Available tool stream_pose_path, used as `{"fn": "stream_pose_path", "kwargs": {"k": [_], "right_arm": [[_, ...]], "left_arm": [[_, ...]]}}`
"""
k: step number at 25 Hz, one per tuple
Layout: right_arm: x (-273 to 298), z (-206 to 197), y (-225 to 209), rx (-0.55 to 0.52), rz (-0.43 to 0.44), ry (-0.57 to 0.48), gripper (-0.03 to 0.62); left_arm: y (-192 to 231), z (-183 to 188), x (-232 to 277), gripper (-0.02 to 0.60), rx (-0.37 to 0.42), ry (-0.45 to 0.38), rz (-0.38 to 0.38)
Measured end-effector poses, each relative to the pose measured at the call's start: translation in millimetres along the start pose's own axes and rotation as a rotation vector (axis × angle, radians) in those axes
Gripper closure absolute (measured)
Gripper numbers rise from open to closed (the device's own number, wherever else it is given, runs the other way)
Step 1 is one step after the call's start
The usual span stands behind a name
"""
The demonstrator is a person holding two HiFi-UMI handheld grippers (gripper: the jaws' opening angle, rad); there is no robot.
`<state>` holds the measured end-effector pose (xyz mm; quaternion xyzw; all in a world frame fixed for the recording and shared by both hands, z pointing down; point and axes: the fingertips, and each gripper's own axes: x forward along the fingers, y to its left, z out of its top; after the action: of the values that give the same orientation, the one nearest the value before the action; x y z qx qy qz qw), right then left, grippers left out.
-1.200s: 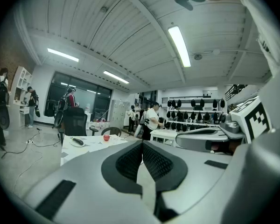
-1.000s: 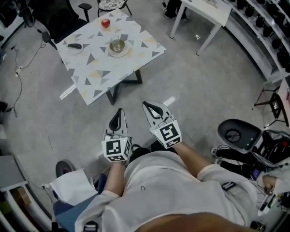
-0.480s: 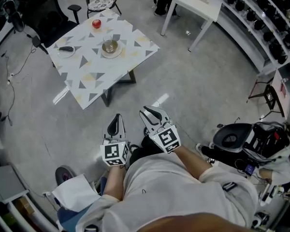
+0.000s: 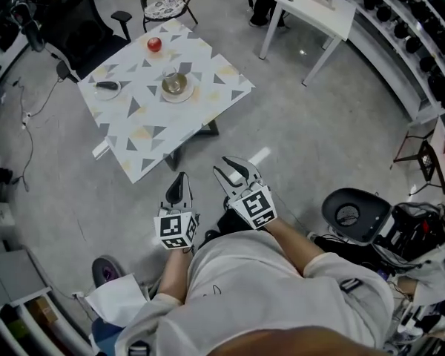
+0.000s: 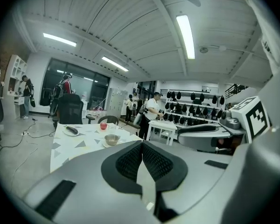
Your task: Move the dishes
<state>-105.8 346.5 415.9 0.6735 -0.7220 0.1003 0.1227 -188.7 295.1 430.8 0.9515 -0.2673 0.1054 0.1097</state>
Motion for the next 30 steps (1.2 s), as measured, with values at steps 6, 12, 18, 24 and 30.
{"fn": "stream_pose_path", "kwargs": {"k": [6, 12, 18, 24, 30], "right_arm": [[19, 12, -55, -0.001, 0.025, -0.017, 0.477], [36, 7, -98, -0.002, 0.065, -0.011, 0.468], [58, -3, -123, 0.027, 0.077, 0.008, 0.462], [97, -3, -147, 0.024, 0.087, 0.022, 0.459], [160, 6, -173, 0.044, 0.105, 0.039, 0.459]], "left_arm": [[-2, 18, 54, 0.561, -0.005, 0.012, 0.022], [-3, 17, 93, 0.561, -0.033, 0.032, 0.063], [11, 11, 119, 0.561, -0.032, 0.081, 0.090], [40, 15, 159, 0.561, -0.035, 0.089, 0.088], [90, 33, 216, 0.561, -0.052, 0.081, 0.064]]}}
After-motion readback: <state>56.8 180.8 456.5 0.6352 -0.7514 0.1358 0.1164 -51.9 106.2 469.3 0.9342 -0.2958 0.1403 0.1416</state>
